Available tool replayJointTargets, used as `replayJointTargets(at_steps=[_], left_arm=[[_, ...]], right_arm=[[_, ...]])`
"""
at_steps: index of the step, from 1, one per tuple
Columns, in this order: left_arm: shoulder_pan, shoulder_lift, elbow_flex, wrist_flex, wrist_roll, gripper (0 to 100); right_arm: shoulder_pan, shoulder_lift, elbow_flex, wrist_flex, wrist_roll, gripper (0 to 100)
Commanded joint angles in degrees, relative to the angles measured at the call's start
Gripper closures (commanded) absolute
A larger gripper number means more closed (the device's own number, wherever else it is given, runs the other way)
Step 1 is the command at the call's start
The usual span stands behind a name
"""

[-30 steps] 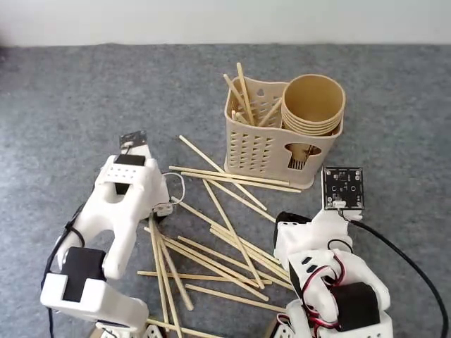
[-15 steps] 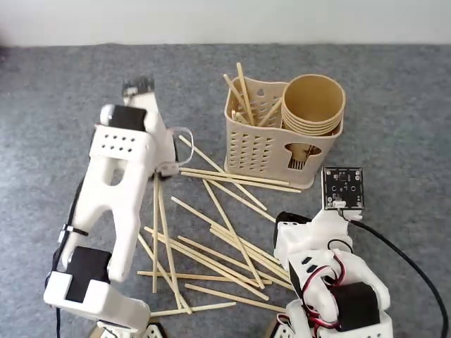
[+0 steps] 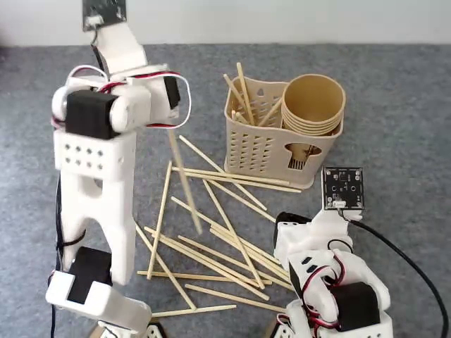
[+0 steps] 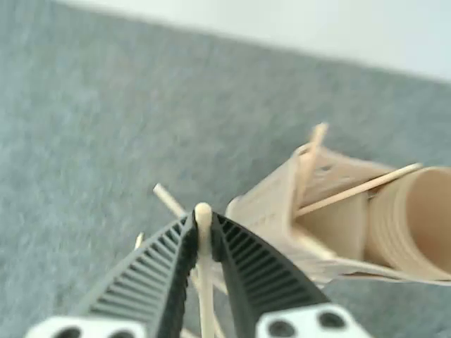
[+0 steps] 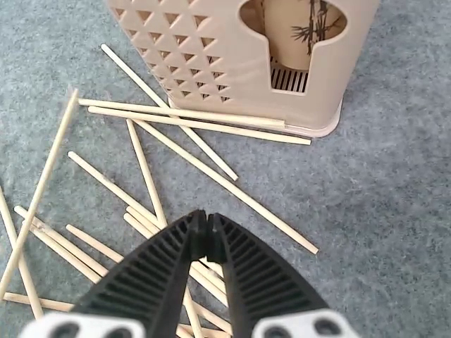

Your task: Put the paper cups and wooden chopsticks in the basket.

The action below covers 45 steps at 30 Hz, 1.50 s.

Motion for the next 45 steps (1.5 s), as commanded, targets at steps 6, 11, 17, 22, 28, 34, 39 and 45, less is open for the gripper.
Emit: replayJointTargets(at_steps=[6, 11, 17, 22, 28, 34, 39, 45], left_arm=[[2.7, -0.5, -23.5, -2.5, 0.6, 99], [2.7, -0.4, -26.4, -12.1, 0.7, 99], [3.6, -0.4, -21.1, -26.8, 4.4, 99], [6.1, -0.4, -8.1, -37.5, 3.7, 99], [5.9, -0.4, 8.7, -51.0, -0.4, 99], [6.9, -0.8, 21.8, -59.5, -6.1, 98], [7.9, -1.1, 21.1, -52.4, -6.7, 87], [6.7, -1.1, 9.0, -38.2, -4.6, 82]], right_arm=[[0.7, 1.0, -0.3, -1.1, -0.4, 98.4], [0.7, 1.0, -0.3, -1.1, -0.4, 98.4], [0.7, 1.0, -0.3, -1.1, -0.5, 98.4], [0.7, 1.0, -0.3, -1.1, -0.5, 98.4], [0.7, 1.0, -0.3, -1.1, -0.4, 98.4], [0.7, 1.0, -0.3, -1.1, -0.4, 98.4], [0.7, 1.0, -0.3, -1.1, -0.4, 98.4], [0.7, 1.0, -0.3, -1.0, -0.4, 98.4]])
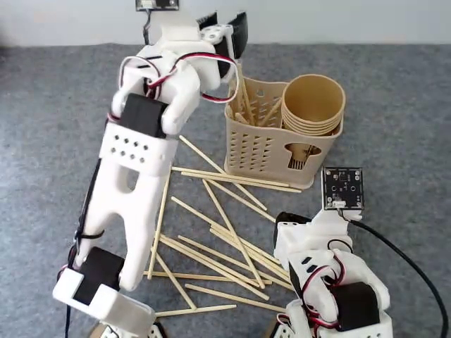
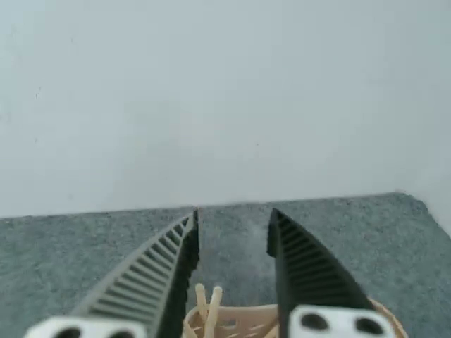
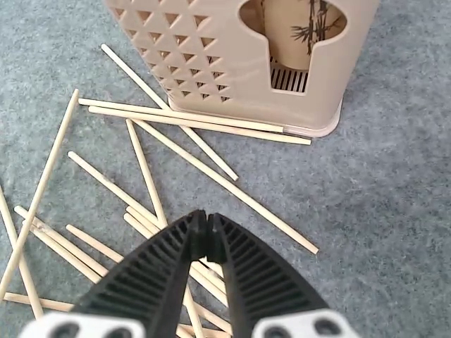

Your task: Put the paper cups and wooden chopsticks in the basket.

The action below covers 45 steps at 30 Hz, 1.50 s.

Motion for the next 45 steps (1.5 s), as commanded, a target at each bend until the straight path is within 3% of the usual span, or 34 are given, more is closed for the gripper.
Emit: replayJointTargets(at_steps=[1, 12, 14, 16, 21, 32, 41, 45], left_arm=[[-1.4, -1.1, -10.9, 8.1, 0.8, 82], [-15.3, -1.1, -26.2, 42.2, 1.0, 82], [-17.5, -1.1, -27.1, 45.3, 0.9, 83], [-20.7, -1.1, -26.0, 45.1, 0.7, 87], [-24.4, -1.8, -20.4, 45.1, -8.2, 99], [-32.2, -21.6, 14.0, 44.0, -12.3, 98], [-39.3, -41.7, 50.2, 25.1, -16.0, 98], [-40.5, -47.6, 66.7, 15.1, -16.8, 98]], right_arm=[[0.7, 1.0, -0.3, -1.0, -0.4, 98.4], [0.6, 1.4, 3.5, -4.3, -0.3, 98.4], [0.3, 1.5, 4.8, -4.9, -0.3, 98.4], [0.3, 1.5, 5.1, -5.3, -0.2, 98.4], [0.3, 1.6, 5.1, -5.8, 5.8, 98.1], [-5.8, 7.6, 3.7, -5.7, 18.5, 98.0], [-13.7, 27.7, -1.8, -8.3, 21.5, 97.6], [-16.0, 34.7, -3.0, -10.6, 21.3, 86.6]])
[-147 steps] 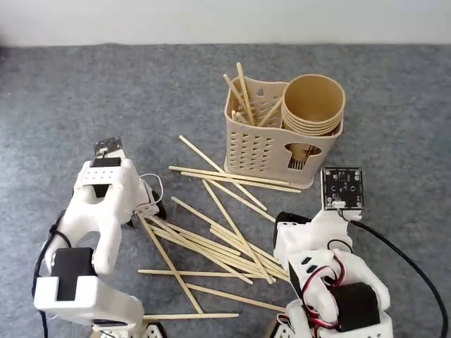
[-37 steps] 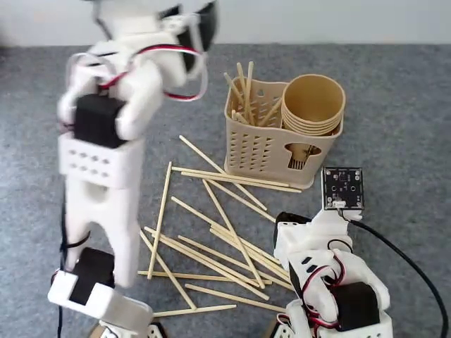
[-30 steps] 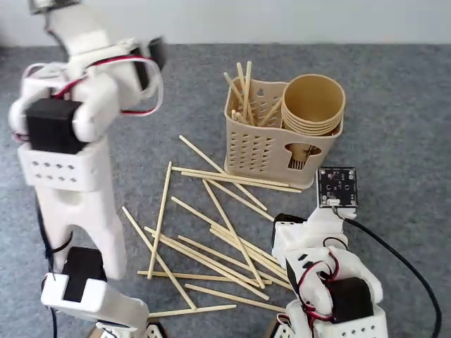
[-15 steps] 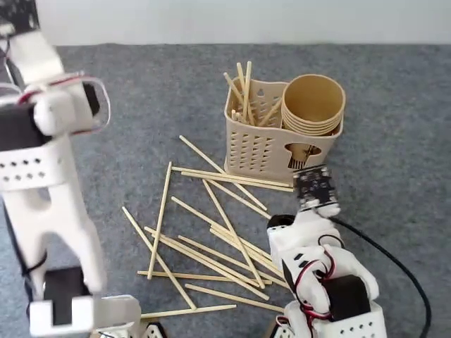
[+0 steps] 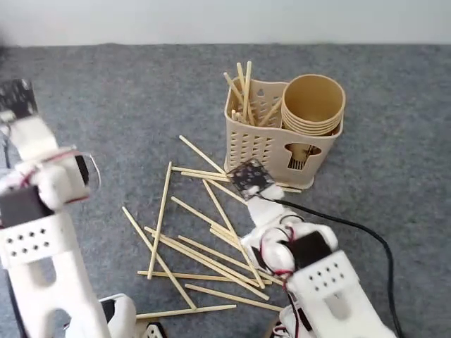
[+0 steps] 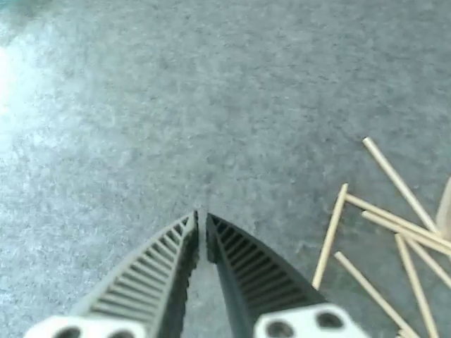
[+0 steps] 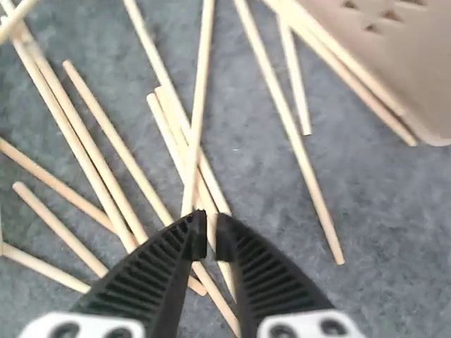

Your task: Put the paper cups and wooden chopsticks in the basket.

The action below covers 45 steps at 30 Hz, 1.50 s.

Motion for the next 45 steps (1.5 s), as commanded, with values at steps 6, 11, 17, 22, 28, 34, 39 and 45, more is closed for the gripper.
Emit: replayJointTargets(at_steps=[6, 11, 17, 22, 28, 34, 39, 45], left_arm=[[-1.0, -10.3, 23.7, -12.9, -2.2, 98], [-1.0, -12.2, 30.4, -15.6, -2.2, 98], [-1.0, -12.5, 37.6, -20.3, -2.1, 98], [-1.0, -12.5, 40.9, -22.4, -1.8, 98], [-1.0, -12.5, 42.5, -23.5, -1.8, 98], [-1.0, -12.2, 42.8, -23.5, -2.0, 98], [-0.9, -12.5, 43.4, -23.6, -1.9, 98], [-1.0, -12.5, 43.5, -23.6, -2.0, 98]], right_arm=[[-3.9, 15.0, -9.4, -2.2, 0.4, 83.0], [-6.6, 23.1, -11.0, -8.0, 0.4, 82.9], [-7.8, 33.0, -11.2, -14.6, 0.5, 82.9], [-7.9, 39.8, -11.3, -19.5, 0.7, 82.9], [-7.9, 45.6, -11.3, -22.5, 1.1, 83.4], [-7.9, 47.0, -11.8, -22.8, 4.0, 96.9], [-7.9, 47.0, -13.0, -22.5, 4.3, 99.1], [-7.8, 44.7, -18.8, -17.8, 4.4, 99.2]])
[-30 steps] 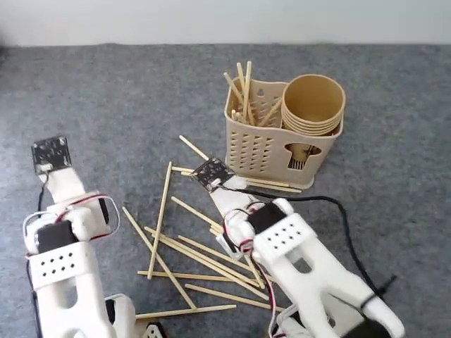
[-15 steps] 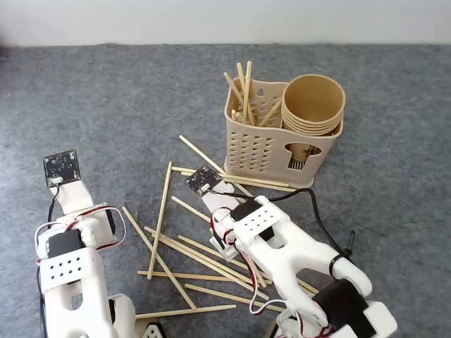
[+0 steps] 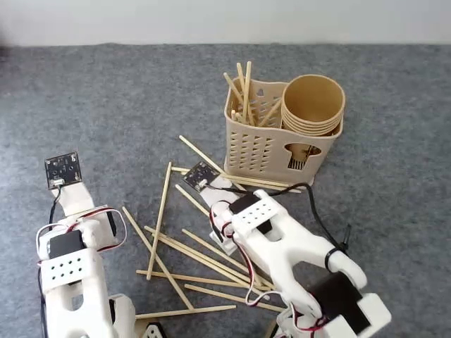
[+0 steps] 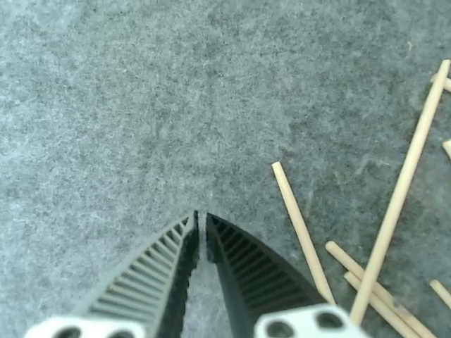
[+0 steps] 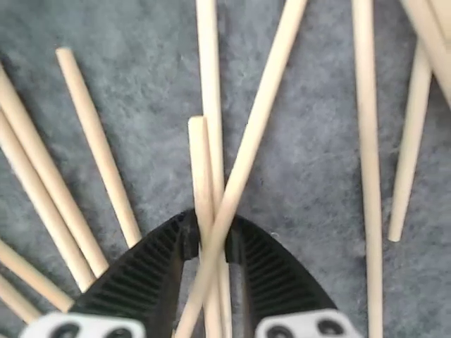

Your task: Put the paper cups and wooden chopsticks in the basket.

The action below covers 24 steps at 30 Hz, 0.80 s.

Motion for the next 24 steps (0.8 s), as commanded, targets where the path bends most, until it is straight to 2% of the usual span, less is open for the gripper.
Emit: replayJointTargets(at_steps=[1, 7, 16, 24], left_arm=[[-0.3, -1.3, -0.3, -0.9, -0.4, 98], [-0.3, -1.3, -0.3, -0.9, -0.3, 98], [-0.3, -1.3, -0.3, -0.9, -0.3, 98], [-0.3, -1.3, -0.2, -0.8, -0.3, 98]], right_arm=[[-0.7, -3.8, -6.9, 4.0, 0.6, 99.2], [-2.3, -10.6, -17.9, 12.8, 3.2, 99.2], [-2.1, -13.8, -38.0, 24.8, 3.1, 99.2], [-1.5, -13.2, -55.8, 27.5, 3.3, 99.2]])
